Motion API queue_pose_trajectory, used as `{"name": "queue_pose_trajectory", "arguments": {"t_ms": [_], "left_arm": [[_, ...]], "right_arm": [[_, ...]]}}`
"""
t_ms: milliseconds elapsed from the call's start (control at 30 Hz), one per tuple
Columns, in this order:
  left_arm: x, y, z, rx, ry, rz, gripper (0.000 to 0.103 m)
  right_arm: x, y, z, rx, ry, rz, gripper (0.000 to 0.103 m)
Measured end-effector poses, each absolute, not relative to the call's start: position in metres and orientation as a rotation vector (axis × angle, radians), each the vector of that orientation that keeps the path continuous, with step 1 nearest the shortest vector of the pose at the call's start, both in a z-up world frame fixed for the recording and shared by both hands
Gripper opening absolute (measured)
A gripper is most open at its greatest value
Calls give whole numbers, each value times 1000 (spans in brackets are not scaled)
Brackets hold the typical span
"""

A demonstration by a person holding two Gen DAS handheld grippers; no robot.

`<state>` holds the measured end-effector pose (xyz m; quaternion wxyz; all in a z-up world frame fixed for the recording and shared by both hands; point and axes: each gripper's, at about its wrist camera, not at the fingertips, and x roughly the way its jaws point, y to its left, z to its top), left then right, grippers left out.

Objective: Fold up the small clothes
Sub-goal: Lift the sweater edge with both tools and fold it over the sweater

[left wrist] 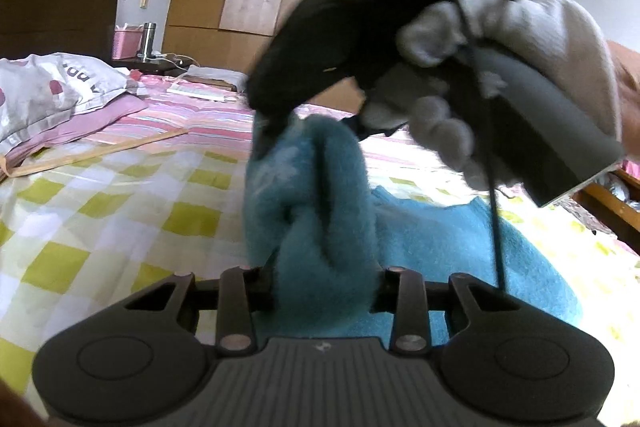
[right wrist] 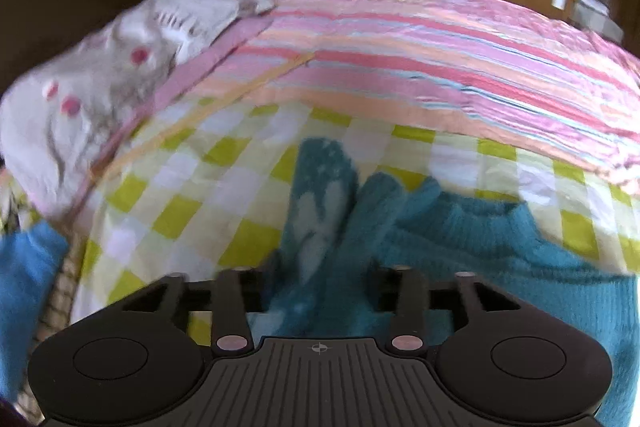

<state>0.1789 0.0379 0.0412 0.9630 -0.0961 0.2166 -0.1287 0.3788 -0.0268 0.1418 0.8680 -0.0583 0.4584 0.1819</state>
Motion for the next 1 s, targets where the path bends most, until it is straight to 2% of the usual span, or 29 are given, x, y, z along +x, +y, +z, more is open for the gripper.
{"name": "queue_pose_trajectory", "arguments": {"t_ms": [100, 200, 300, 433, 533, 1000], "left_arm": [[176, 35, 41, -170, 433, -263, 40], [174, 32, 42, -163, 432, -269, 40], [172, 30, 43, -155, 433, -282, 39], [169, 26, 46, -140, 418, -297, 39], [167, 19, 50, -125, 408, -307, 39], [165, -22, 89, -163, 390, -384, 38]], "right_arm": [[372, 0, 135, -232, 961, 383, 64], [368, 19, 127, -355, 960, 354, 64], [366, 22, 119, -445, 980, 323, 56], [364, 1, 126, -384, 979, 337, 38], [363, -18, 135, -336, 976, 339, 33], [351, -101, 177, -151, 923, 344, 29]]}}
